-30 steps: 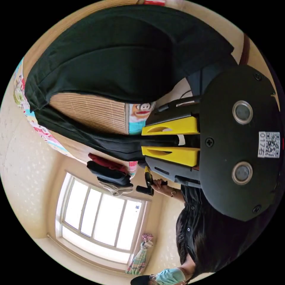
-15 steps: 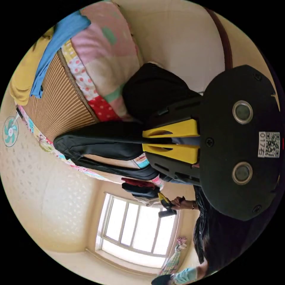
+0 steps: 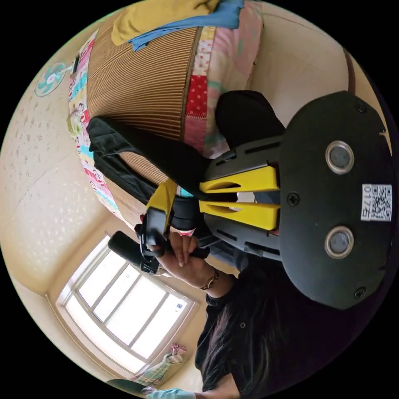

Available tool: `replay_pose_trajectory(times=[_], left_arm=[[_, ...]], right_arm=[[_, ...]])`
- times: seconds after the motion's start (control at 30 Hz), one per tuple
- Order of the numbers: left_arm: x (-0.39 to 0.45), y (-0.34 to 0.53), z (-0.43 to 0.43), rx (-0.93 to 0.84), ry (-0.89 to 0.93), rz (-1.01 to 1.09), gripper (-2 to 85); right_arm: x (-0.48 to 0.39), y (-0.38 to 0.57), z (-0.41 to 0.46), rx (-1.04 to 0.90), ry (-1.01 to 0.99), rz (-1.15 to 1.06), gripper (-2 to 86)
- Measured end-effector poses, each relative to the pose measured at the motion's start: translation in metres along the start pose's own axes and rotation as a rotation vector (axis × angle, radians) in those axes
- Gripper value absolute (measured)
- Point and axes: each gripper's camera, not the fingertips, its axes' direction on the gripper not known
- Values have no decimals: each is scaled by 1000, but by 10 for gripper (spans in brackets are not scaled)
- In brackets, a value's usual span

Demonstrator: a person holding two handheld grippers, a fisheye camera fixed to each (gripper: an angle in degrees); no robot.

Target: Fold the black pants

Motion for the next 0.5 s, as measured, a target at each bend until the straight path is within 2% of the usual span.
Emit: replay_pose_trajectory(times=[0.13,0.17,0.23,0.37,0.43,0.5], left_arm=[[-31,16,3,73,-18,-80,51],[-35,19,1,92,-11,-91,49],[-51,33,-10,155,69,-109,41],[-55,48,-29,207,107,-80,37],[-52,58,-35,235,109,-66,36],[-50,65,-38,278,111,-60,35]], right_arm=[[-11,-11,19,-175,57,-233,35],[3,-14,15,-213,67,-302,39],[40,-35,-2,-223,58,-293,47],[154,-157,-23,-139,-7,-60,91],[206,-221,-3,-103,-3,81,149],[272,-301,54,-127,-88,261,175]])
